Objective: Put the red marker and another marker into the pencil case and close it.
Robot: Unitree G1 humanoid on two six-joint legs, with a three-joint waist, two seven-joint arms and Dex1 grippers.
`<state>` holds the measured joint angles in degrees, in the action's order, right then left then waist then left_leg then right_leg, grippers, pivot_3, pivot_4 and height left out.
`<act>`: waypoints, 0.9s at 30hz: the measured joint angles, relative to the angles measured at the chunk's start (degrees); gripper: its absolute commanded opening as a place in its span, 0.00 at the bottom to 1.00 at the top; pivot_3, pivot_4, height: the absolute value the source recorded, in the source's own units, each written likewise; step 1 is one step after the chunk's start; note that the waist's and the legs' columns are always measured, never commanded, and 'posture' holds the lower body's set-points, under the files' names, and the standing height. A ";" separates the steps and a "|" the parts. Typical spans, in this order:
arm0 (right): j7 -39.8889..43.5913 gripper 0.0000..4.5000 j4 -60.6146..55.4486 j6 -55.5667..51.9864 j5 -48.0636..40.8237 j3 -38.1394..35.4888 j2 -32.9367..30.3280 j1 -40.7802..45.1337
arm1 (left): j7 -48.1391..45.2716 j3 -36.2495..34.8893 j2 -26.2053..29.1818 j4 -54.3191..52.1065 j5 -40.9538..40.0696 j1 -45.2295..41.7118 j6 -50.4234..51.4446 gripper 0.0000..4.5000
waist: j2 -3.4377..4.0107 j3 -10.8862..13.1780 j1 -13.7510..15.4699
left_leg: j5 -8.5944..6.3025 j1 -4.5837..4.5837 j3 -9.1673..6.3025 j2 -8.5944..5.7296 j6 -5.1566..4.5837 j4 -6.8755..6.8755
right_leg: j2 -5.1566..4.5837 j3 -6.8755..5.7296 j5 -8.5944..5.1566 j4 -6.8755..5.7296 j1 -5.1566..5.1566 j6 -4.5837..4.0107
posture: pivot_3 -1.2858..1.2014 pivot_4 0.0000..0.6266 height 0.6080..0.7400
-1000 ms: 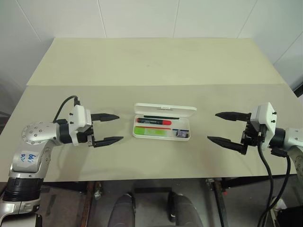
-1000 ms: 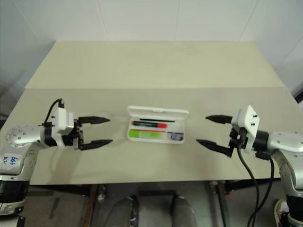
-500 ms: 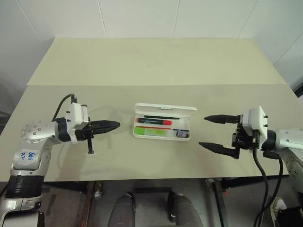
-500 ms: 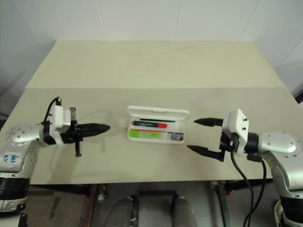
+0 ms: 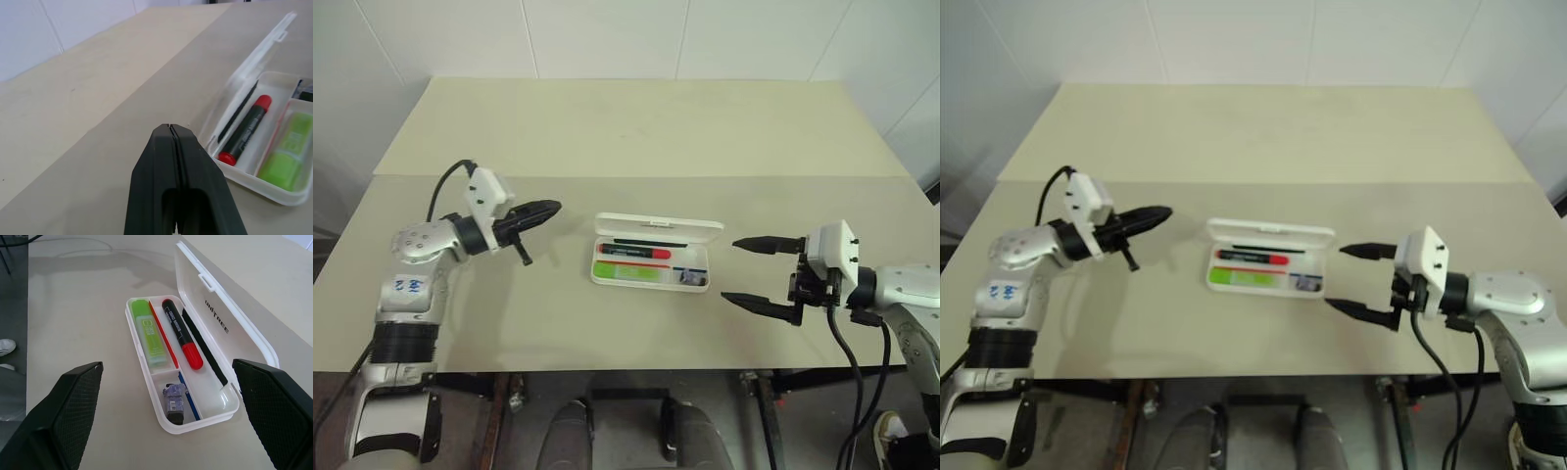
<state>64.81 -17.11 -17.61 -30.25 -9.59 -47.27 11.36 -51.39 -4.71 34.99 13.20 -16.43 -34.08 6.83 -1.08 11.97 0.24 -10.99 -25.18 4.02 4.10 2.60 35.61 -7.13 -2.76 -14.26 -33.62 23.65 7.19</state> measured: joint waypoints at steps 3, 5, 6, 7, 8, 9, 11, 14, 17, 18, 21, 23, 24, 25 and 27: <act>-0.64 1.00 0.32 0.11 0.11 0.34 0.40 0.26 | 1.11 2.78 -2.92 3.64 2.30 -4.35 -0.67 0.01 | -0.01 0.01 0.35 | 0.00 -0.02 0.00 0.00 0.00 0.02 | 0.01 -0.01 0.02 0.02 0.00 0.04 | 0.52 0.24 1.00; -1.14 1.00 0.33 0.17 0.16 0.34 0.60 0.24 | 1.23 3.92 -4.20 6.04 3.48 -6.47 -1.58 0.01 | -0.01 0.01 0.60 | 0.00 -0.02 0.00 0.00 0.00 0.01 | 0.02 -0.01 0.02 0.04 0.01 0.04 | 0.52 0.24 1.00; -1.50 1.00 0.34 0.20 0.20 0.35 0.74 0.11 | 1.26 4.37 -5.16 7.63 3.85 -7.68 -2.10 0.01 | -0.01 0.01 0.68 | 0.00 -0.02 0.00 0.00 0.00 0.01 | 0.02 -0.01 0.02 0.03 0.01 0.04 | 0.52 0.24 1.00; -1.79 1.00 0.30 0.22 0.32 0.37 0.96 -0.01 | 1.25 5.10 -5.80 8.72 4.32 -8.71 -2.40 0.01 | -0.01 0.01 0.77 | 0.00 -0.03 -0.01 0.00 0.00 0.00 | 0.03 -0.01 0.02 0.03 0.02 0.04 | 0.52 0.24 1.00; -1.94 1.00 0.28 0.23 0.45 0.38 1.08 -0.14 | 1.19 5.55 -6.26 9.56 4.52 -9.30 -2.63 0.01 | -0.01 0.01 0.83 | 0.00 -0.02 -0.01 0.00 0.00 0.01 | 0.03 -0.01 0.02 0.02 0.02 0.04 | 0.52 0.24 1.00; -2.16 1.00 0.26 0.23 0.58 0.38 1.19 -0.46 | 0.88 5.90 -6.90 10.69 4.81 -10.14 -2.88 0.01 | -0.01 0.01 0.98 | 0.00 -0.02 0.00 0.00 0.00 0.01 | 0.04 -0.01 0.02 0.02 0.02 0.04 | 0.52 0.24 1.00; -2.72 1.00 0.20 0.23 0.71 0.41 1.79 -0.68 | -0.51 6.48 -7.45 11.52 4.90 -10.83 -3.28 0.01 | -0.01 0.01 1.05 | 0.00 -0.03 0.00 0.00 0.00 0.02 | 0.04 0.00 0.02 0.02 0.02 0.04 | 0.52 0.24 1.00; -3.24 1.00 -0.06 0.23 0.81 0.40 2.05 -0.85 | -4.06 7.26 -7.44 11.69 4.76 -10.91 -3.15 0.01 | -0.01 0.01 1.11 | 0.00 -0.03 -0.01 0.00 0.00 0.02 | 0.04 -0.01 0.02 0.02 0.02 0.04 | 0.52 0.24 1.00; -4.00 1.00 -0.75 0.33 0.87 0.40 2.47 -1.11 | -8.62 8.56 -6.32 11.59 4.71 -10.91 -1.91 0.01 | -0.01 0.01 1.12 | 0.00 -0.02 -0.01 0.00 0.00 0.02 | 0.04 -0.01 0.02 0.02 0.01 0.04 | 0.52 0.24 1.00; -4.28 1.00 -0.75 0.33 0.89 0.40 2.57 -1.27 | -10.10 9.09 -5.66 11.54 4.71 -10.91 -1.60 0.01 | -0.01 0.01 1.12 | 0.00 -0.02 0.00 0.00 0.00 0.02 | 0.04 -0.01 0.02 0.02 0.01 0.04 | 0.52 0.24 1.00; -4.85 1.00 -0.75 0.36 0.92 0.40 2.99 -1.63 | -13.96 10.49 -4.23 11.01 4.84 -10.91 -0.95 0.01 | -0.01 0.01 1.13 | 0.00 -0.03 0.00 0.00 0.00 0.02 | 0.04 -0.01 0.02 0.03 0.01 0.04 | 0.52 0.24 1.00; -5.39 1.00 -0.77 0.41 0.92 0.40 3.20 -1.51 | -14.96 11.52 -4.17 10.67 5.43 -10.95 -0.47 0.01 | -0.01 0.01 1.13 | 0.00 -0.03 -0.01 0.00 0.00 0.03 | 0.04 -0.01 0.02 0.03 0.00 0.04 | 0.52 0.24 1.00; -5.61 1.00 -0.78 0.47 0.92 0.40 3.26 -1.45 | -15.35 12.21 -4.18 10.47 5.71 -10.96 -0.29 0.01 | -0.01 0.01 1.15 | 0.00 -0.03 -0.01 0.00 0.00 0.03 | 0.04 -0.01 0.02 0.03 0.00 0.03 | 0.52 0.24 1.00; -5.71 1.00 -0.78 0.49 0.92 0.40 3.30 -1.38 | -15.64 12.62 -4.18 10.33 5.99 -10.97 -0.14 0.01 | -0.01 0.01 1.19 | 0.00 -0.03 -0.01 0.00 0.00 0.03 | 0.04 -0.01 0.02 0.03 0.00 0.03 | 0.52 0.24 1.00; -6.07 1.00 -0.78 0.72 0.92 0.40 3.60 -1.16 | -15.97 13.58 -4.33 10.18 6.77 -11.25 0.63 0.01 | -0.01 0.01 1.22 | 0.00 -0.04 -0.01 0.00 0.00 0.04 | 0.04 -0.01 0.02 0.03 0.00 0.03 | 0.52 0.24 1.00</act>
<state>58.75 -17.89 -16.89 -29.33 -9.19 -43.67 10.19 -67.37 8.87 30.67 23.38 -9.66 -45.33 7.47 -1.09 11.98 1.46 -10.98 -25.22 4.01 4.10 2.60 35.65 -7.09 -2.77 -14.24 -33.59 23.65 7.22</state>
